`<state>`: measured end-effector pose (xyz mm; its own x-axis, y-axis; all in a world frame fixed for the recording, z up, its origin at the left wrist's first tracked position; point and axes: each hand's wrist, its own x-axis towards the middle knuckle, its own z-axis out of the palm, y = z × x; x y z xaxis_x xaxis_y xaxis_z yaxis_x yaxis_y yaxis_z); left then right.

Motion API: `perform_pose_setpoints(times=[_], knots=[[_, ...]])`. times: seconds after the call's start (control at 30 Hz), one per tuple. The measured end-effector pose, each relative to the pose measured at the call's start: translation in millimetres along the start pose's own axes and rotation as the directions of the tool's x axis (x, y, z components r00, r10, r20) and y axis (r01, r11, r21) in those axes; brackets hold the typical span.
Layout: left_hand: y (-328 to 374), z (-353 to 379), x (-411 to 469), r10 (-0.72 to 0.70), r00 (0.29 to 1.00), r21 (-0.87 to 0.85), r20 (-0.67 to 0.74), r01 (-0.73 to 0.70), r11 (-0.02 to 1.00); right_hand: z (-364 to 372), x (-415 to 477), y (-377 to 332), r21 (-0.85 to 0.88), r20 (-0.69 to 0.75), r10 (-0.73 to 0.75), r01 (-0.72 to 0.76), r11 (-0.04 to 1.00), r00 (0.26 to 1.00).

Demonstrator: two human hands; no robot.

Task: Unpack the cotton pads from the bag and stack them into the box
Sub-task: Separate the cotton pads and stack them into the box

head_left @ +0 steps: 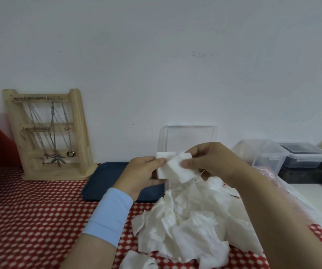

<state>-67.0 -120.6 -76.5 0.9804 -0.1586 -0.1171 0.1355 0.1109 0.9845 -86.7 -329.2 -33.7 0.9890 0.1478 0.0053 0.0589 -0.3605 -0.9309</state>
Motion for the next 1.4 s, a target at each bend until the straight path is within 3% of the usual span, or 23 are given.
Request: perform_pose_setpoints(times=[0.2, 0.57, 0.7, 0.8, 0.97, 1.07, 1.17, 1.27, 1.4], knots=[[0, 4, -1, -0.006, 0.999, -0.035, 0.05, 0.008, 0.999, 17, 4, -2, 0.193, -0.104, 0.002, 0.018, 0.981, 0.995], [5, 13, -5, 0.001, 0.993, -0.237, 0.118, 0.027, 0.971, 32, 7, 1, 0.048, -0.337, -0.043, 0.063, 0.997, 0.94], [3, 10, -4, 0.058, 0.992, -0.119, 0.113, -0.045, 0.992, 33, 4, -2, 0.052, -0.291, -0.043, 0.06, 0.997, 0.956], [3, 8, -2, 0.032, 0.996, -0.194, 0.08, -0.016, 0.981, 27, 0, -7, 0.209, -0.178, 0.024, 0.014, 0.978, 0.984], [4, 8, -1, -0.036, 0.996, -0.303, 0.085, 0.06, 0.951, 19, 0, -5, 0.26, -0.1, 0.07, -0.042, 0.965, 0.993], [1, 8, 1, -0.03, 0.999, -0.315, 0.037, 0.04, 0.948, 22, 4, -1, 0.236, -0.305, 0.055, 0.02, 0.971, 0.951], [-1, 4, 4, 0.0, 0.999, -0.256, -0.054, -0.014, 0.966, 15, 7, 0, 0.062, -0.523, -0.097, 0.151, 0.987, 0.847], [0, 3, 2, 0.031, 0.998, -0.161, -0.049, -0.039, 0.986, 8, 0, -9, 0.113, -0.398, -0.193, 0.256, 0.96, 0.897], [1, 8, -2, 0.04, 0.998, -0.095, 0.038, -0.036, 0.995, 18, -6, -13, 0.108, -0.196, -0.237, 0.261, 0.959, 0.952]])
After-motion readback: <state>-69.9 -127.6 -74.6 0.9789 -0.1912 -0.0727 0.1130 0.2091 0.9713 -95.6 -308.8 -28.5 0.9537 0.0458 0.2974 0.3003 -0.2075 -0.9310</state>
